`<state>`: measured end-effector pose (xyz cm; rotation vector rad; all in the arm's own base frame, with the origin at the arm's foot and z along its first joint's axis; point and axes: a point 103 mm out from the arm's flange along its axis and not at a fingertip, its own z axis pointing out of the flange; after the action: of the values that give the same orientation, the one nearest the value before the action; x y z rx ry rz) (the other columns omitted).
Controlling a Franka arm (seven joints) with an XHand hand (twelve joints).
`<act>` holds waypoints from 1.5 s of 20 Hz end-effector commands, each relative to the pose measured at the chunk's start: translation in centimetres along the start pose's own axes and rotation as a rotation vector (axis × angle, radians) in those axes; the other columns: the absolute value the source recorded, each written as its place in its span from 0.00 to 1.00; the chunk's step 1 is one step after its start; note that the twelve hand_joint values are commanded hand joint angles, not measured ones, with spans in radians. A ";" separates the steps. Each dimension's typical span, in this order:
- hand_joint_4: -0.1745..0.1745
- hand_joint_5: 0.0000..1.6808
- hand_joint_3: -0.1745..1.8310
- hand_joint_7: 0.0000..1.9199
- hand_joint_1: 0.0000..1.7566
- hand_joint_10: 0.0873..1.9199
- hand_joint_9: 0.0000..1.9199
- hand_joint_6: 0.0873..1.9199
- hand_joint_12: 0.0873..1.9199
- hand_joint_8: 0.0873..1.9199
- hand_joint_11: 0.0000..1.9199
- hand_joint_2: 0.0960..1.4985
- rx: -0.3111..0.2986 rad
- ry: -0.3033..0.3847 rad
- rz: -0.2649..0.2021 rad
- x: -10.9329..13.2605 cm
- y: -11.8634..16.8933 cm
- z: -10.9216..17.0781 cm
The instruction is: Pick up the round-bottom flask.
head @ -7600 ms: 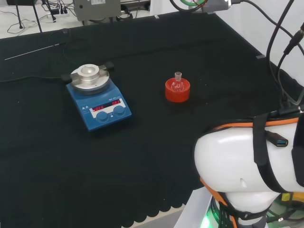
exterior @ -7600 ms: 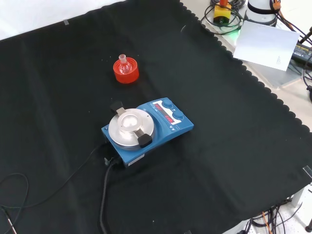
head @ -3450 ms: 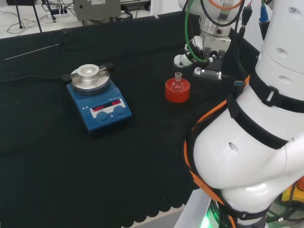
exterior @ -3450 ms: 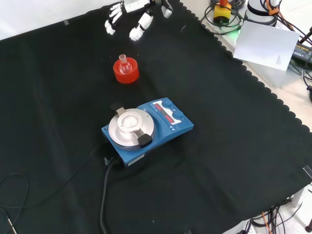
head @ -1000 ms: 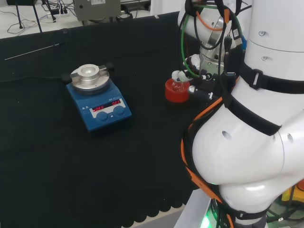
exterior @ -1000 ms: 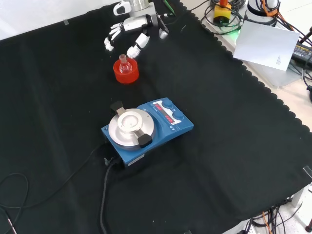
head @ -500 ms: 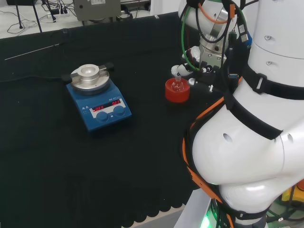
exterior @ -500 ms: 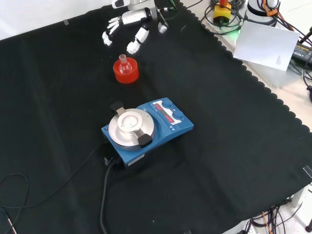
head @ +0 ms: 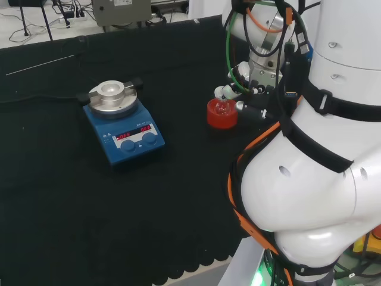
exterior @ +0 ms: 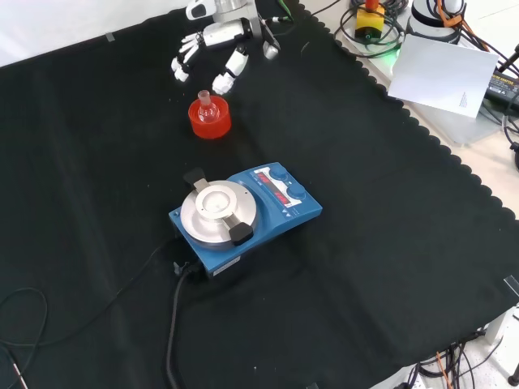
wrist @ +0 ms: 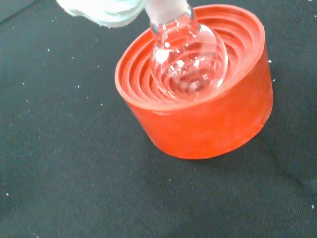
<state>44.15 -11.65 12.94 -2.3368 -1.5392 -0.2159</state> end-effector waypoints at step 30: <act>0.34 0.33 0.39 0.11 0.52 0.33 0.18 0.00 0.60 0.28 0.00 0.37 -0.015 -0.007 -0.011 -0.7 1.0 3.4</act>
<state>44.21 -11.65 9.98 -2.3282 -1.5435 -0.2022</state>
